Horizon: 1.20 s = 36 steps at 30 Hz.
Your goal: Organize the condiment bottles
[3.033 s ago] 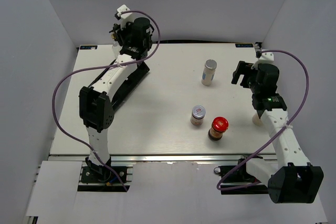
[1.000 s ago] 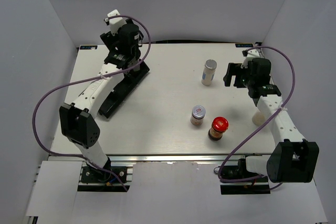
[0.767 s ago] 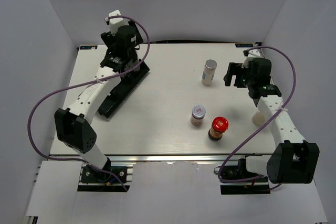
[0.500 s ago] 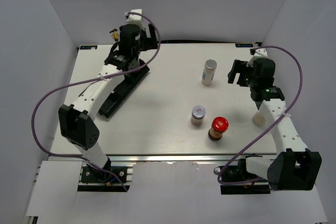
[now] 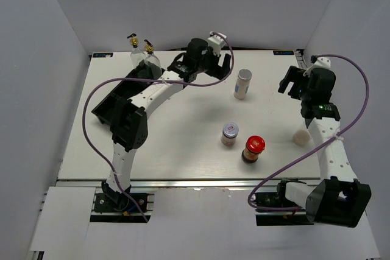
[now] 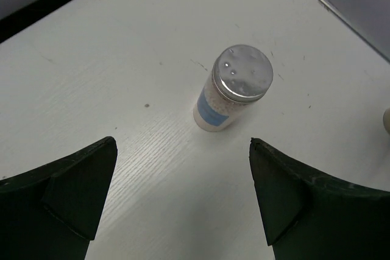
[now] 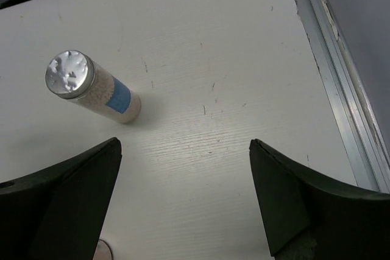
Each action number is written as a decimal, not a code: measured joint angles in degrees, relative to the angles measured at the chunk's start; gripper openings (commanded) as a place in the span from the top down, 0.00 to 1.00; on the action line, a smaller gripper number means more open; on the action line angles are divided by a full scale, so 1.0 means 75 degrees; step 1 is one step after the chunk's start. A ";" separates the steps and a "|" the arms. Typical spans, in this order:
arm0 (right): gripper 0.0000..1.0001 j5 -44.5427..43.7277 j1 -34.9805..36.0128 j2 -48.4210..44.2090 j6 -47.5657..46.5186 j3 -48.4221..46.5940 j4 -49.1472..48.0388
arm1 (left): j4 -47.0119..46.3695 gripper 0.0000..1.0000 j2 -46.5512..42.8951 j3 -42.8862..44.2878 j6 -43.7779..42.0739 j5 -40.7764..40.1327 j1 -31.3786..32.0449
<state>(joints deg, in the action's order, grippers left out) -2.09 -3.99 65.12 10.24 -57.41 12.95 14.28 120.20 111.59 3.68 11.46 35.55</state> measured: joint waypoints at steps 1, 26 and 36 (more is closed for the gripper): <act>0.11 0.0102 -0.0058 -0.0012 0.0015 0.0000 -0.0076 | -0.0047 0.02 0.0137 -0.0015 -0.0076 0.0015 0.0058; 0.11 0.0880 -0.0752 -0.1367 -0.0017 0.1035 -0.2119 | -0.1824 0.02 0.2946 0.1585 -0.0583 -0.2396 0.1195; 0.11 0.0997 -0.0965 -0.1370 0.0096 0.1201 -0.2442 | -0.3570 0.04 0.3681 0.1772 0.0006 -0.2037 0.1198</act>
<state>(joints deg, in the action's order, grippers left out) 5.39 -11.22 54.85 10.96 -48.40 -5.37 -12.49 147.81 124.88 3.73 -3.81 44.53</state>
